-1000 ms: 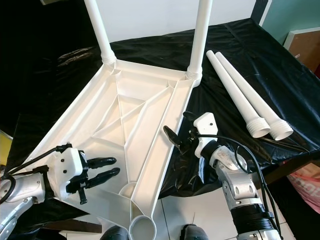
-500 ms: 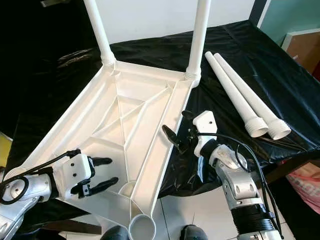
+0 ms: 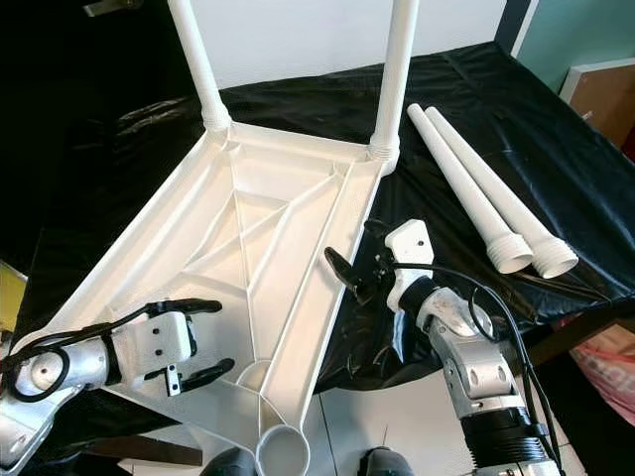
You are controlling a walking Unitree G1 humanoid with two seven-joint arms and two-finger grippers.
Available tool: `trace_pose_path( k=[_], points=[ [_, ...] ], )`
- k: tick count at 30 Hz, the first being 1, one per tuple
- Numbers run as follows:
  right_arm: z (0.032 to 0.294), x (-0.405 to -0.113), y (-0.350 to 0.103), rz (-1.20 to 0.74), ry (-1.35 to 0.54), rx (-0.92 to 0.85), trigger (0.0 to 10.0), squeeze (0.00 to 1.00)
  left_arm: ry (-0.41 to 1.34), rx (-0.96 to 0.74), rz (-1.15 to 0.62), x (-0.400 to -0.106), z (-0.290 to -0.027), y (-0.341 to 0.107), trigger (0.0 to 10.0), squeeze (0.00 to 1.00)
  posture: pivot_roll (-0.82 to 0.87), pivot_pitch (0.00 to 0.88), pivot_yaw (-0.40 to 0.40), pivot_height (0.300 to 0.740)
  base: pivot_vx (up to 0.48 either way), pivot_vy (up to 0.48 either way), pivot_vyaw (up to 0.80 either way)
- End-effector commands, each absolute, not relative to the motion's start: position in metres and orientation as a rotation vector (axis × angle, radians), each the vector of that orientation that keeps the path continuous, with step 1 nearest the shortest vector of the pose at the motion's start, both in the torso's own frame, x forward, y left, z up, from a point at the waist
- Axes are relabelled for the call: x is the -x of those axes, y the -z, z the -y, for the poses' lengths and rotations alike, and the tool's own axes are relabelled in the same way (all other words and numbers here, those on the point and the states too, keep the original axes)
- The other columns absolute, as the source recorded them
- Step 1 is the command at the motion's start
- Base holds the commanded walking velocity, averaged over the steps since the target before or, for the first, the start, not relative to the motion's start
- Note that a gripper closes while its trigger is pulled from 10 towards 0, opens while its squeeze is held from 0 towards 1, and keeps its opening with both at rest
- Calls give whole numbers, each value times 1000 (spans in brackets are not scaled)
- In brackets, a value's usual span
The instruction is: Building children table
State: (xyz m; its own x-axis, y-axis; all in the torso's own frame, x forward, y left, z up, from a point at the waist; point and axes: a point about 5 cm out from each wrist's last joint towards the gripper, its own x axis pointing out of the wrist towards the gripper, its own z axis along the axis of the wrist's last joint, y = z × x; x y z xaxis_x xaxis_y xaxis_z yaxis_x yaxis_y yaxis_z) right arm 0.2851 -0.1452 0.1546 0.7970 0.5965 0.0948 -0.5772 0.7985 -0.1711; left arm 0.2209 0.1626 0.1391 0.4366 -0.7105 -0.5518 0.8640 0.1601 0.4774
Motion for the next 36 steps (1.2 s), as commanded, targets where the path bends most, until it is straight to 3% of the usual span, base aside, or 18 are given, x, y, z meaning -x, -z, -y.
trace_pose_path(
  k=[1,9,18,36],
  points=[
    [148,-284,-155,143,-616,140,10000,0,1093,-884,-373,-221,-175,-115,10000,0,-36,138,78,740,0,0,0],
    [151,-283,-155,143,-600,142,10000,0,1019,-864,-340,-235,-173,-121,10000,0,-40,142,84,740,0,0,0],
    [149,-285,-155,143,-590,136,10000,0,772,-804,-279,-266,-176,-132,10000,0,-34,142,87,740,0,0,0],
    [149,-285,-156,143,-588,143,10000,0,476,-731,-221,-301,-169,-135,10000,0,-49,133,81,740,0,0,0]
  ],
)
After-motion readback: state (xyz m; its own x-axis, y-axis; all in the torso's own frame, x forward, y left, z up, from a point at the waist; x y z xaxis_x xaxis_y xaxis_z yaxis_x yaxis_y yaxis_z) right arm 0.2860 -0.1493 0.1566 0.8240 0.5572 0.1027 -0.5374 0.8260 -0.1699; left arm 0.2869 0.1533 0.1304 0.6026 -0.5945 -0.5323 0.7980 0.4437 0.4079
